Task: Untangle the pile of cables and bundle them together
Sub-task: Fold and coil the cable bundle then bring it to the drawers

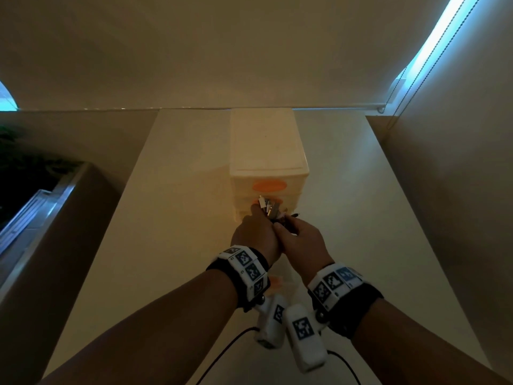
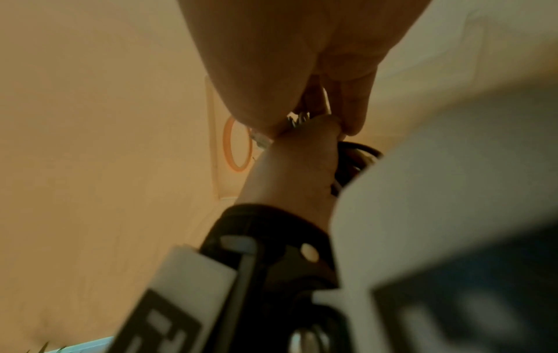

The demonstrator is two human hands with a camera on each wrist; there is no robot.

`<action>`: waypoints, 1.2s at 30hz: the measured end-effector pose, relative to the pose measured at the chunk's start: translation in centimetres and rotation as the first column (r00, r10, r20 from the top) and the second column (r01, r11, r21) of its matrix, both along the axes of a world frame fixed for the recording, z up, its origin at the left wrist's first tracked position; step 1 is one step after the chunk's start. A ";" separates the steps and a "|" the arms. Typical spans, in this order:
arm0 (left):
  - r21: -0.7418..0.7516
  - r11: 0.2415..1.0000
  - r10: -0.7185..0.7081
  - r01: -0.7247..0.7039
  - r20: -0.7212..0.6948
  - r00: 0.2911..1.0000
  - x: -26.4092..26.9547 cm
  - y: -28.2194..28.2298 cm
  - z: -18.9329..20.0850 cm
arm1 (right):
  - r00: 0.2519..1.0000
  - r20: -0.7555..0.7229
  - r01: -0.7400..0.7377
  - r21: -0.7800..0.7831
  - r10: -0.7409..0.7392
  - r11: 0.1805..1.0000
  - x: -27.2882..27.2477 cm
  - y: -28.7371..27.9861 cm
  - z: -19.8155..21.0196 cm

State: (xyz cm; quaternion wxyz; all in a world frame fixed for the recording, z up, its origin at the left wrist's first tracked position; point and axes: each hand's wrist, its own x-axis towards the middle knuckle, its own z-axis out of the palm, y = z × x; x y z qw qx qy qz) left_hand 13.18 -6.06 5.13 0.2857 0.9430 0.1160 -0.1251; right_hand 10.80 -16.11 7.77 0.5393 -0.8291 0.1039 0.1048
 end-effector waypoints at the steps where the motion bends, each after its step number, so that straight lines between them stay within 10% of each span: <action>1: 0.007 1.000 -0.002 0.002 -0.001 1.000 0.0 0.0 0.0 | 1.000 -0.006 -0.005 0.000 0.005 1.000 0.1 0.1 -0.2; 16: 0.111 0.987 0.131 -0.119 -0.100 0.986 0.7 -1.5 -1.6 | 0.984 -0.161 -0.093 -0.131 0.072 0.987 2.6 1.0 -2.4; 24: 0.107 0.990 -0.066 0.092 -0.232 0.971 0.9 -0.2 -2.0 | 0.936 -0.318 -0.217 -0.185 0.150 0.958 3.9 2.0 -2.2; 36: 0.035 0.948 -0.317 0.316 0.069 0.946 -2.0 2.8 0.0 | 0.962 -0.270 -0.084 -0.186 0.031 0.979 3.3 2.0 -2.2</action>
